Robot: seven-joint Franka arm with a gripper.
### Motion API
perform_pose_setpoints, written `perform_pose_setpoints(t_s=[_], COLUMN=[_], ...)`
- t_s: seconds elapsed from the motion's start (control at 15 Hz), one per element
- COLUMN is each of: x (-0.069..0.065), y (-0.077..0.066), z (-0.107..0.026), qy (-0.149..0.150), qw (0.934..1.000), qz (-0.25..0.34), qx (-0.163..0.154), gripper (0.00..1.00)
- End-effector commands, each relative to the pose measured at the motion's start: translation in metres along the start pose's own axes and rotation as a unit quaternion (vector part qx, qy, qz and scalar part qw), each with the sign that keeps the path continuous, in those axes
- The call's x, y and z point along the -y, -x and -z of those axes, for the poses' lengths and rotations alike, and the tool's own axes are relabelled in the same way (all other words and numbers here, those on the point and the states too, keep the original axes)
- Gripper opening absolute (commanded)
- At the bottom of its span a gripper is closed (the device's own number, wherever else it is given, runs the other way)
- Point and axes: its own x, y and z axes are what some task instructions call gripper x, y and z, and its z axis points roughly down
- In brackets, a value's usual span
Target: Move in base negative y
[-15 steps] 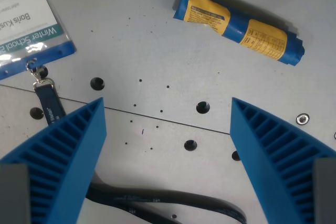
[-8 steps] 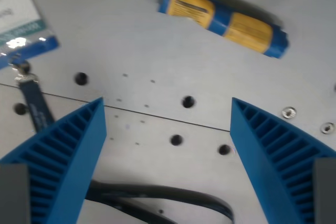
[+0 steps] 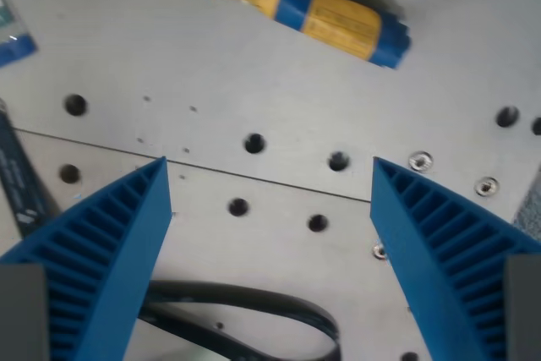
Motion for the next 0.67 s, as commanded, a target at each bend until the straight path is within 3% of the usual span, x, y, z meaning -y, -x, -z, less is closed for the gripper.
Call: perform_pose_setpoints(t_s=[0.07, 0.67], x=[-0.012, -0.058], y=[0.012, 0.033], z=[0.003, 0.003], qy=[0.003, 0.003], qw=[0.9999, 0.9999], qz=[0.008, 0.008], qx=[-0.009, -0.009], gripper=[1.00, 1.00])
